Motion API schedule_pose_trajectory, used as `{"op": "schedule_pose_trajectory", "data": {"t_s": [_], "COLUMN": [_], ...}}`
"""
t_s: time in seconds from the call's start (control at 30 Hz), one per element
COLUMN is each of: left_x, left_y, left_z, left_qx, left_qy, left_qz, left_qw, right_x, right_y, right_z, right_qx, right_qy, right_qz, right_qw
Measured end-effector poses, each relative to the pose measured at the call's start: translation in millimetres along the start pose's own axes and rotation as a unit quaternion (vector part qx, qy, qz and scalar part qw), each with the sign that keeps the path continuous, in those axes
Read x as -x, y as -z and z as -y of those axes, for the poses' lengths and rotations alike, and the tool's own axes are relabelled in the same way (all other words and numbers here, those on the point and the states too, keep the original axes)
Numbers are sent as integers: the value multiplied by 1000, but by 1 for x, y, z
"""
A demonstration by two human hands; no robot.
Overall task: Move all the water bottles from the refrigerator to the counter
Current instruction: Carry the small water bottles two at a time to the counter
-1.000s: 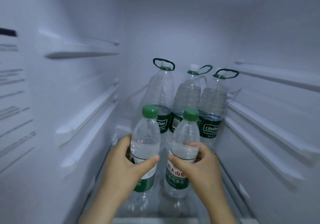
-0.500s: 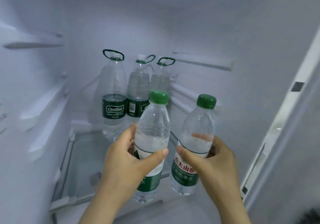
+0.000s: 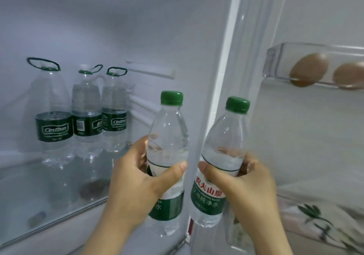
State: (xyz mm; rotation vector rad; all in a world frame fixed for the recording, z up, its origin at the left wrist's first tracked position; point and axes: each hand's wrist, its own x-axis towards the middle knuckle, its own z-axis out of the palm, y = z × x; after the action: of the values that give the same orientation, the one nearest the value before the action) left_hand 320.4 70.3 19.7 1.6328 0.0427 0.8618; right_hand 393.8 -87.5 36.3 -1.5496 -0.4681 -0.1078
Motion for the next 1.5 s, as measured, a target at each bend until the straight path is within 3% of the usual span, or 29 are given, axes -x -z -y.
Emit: {"op": "schedule_pose_trajectory", "data": {"t_s": [0.23, 0.47, 0.77, 1.07, 1.5], "left_x": [15, 35, 55, 63, 149], "left_y": [-69, -134, -209, -264, -319], "left_z": [-27, -42, -58, -56, -83], "left_qx": [11, 57, 126, 201, 309], "left_qy": [-26, -40, -31, -3, -30], "left_qz": [56, 100, 233, 389, 580], "left_qw": [998, 993, 964, 899, 753], "right_x": [16, 37, 75, 122, 245], "right_y": [75, 146, 214, 240, 246], "right_z": [26, 35, 36, 49, 71], "right_qx": [-39, 22, 100, 203, 302], "right_qy": [11, 60, 33, 6, -22], "right_qz": [-43, -101, -235, -420, -602], "right_qw": [998, 993, 966, 885, 739]}}
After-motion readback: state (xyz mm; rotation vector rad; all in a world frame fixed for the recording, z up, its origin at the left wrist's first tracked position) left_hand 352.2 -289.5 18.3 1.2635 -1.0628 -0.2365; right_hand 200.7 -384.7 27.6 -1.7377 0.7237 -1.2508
